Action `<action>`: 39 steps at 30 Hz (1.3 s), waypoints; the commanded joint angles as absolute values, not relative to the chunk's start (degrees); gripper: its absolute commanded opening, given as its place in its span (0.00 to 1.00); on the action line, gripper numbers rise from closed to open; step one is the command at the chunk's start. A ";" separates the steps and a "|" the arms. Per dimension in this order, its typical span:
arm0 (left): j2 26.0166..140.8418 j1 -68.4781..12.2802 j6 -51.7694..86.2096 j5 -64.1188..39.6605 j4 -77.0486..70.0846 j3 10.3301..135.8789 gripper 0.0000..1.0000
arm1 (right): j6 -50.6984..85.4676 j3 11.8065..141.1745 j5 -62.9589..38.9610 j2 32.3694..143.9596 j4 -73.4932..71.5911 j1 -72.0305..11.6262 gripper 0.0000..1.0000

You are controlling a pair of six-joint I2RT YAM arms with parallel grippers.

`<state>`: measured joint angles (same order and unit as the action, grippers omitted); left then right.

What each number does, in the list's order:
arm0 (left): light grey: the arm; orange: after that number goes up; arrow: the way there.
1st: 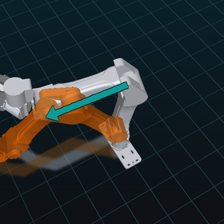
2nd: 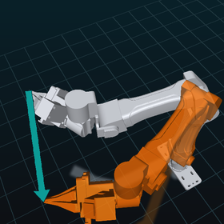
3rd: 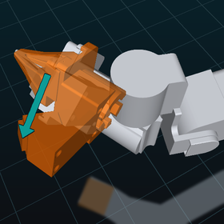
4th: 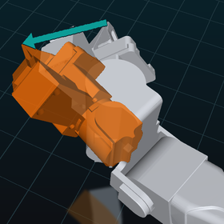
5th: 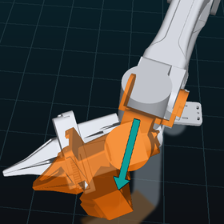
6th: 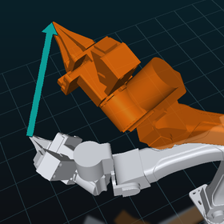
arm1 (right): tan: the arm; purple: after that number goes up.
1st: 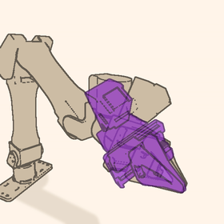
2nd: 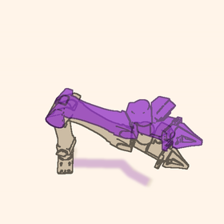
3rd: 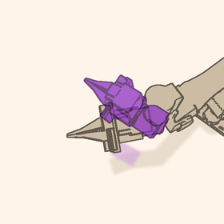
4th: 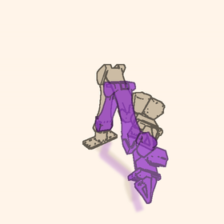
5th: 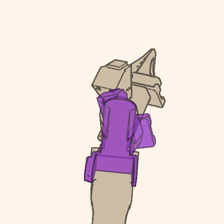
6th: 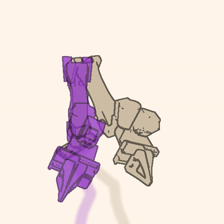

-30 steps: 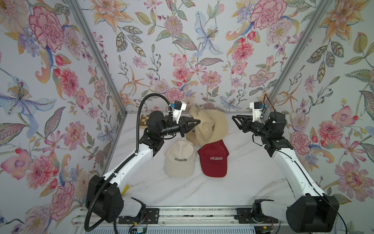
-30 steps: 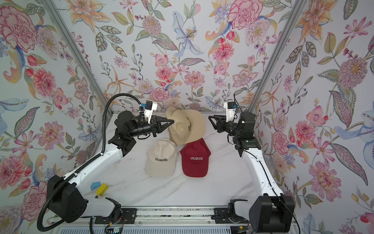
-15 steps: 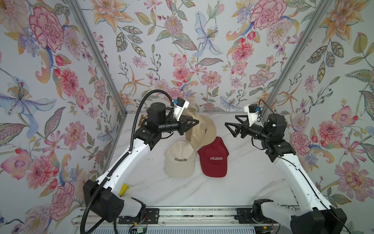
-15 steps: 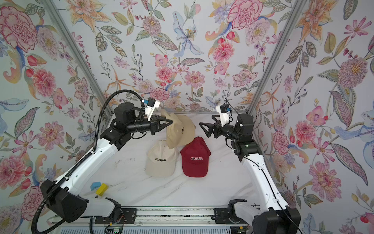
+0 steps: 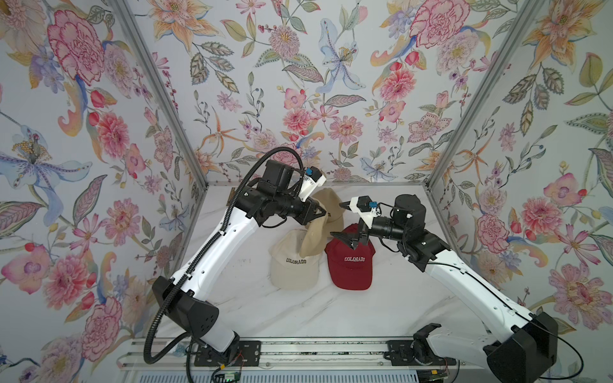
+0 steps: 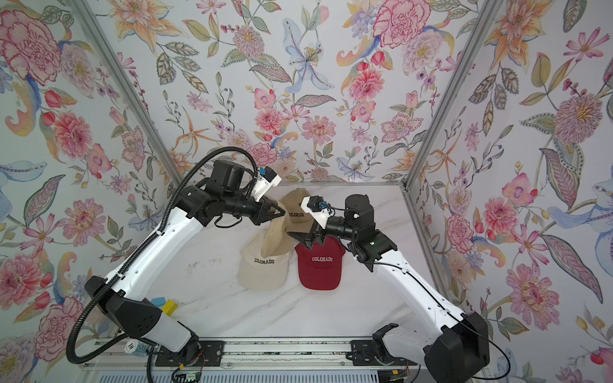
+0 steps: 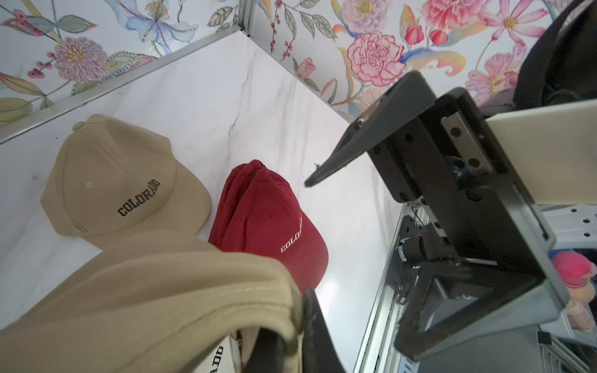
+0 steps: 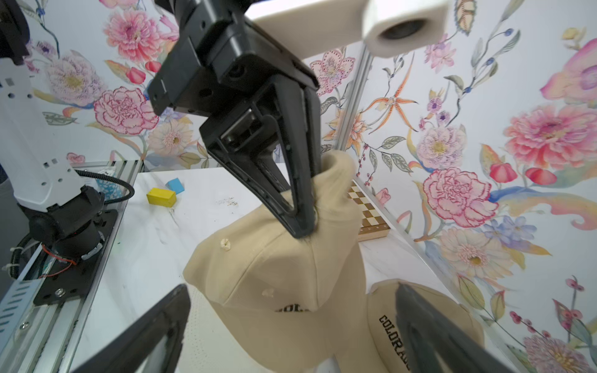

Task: Stack the baseball caps by color
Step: Pick up the baseball cap from the center of the board.

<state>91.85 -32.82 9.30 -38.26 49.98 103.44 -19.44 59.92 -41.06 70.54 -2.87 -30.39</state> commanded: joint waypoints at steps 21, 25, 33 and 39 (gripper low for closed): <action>95.16 -35.94 3.96 -39.16 55.90 109.95 0.00 | -26.87 64.93 -36.74 76.97 0.71 -32.91 0.63; 95.35 -36.14 3.84 -39.27 55.98 110.12 0.00 | -26.76 65.51 -36.82 77.27 1.03 -33.22 0.52; 96.36 -36.11 3.43 -39.55 56.16 110.70 0.00 | -26.99 64.52 -35.93 75.91 0.53 -33.75 0.00; 96.63 -36.06 3.34 -37.94 56.33 112.02 0.00 | -26.55 64.25 -35.45 73.76 1.02 -33.93 0.00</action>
<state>95.88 -35.40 3.57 -37.67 56.77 109.58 -26.74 64.05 -35.68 76.14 1.91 -33.15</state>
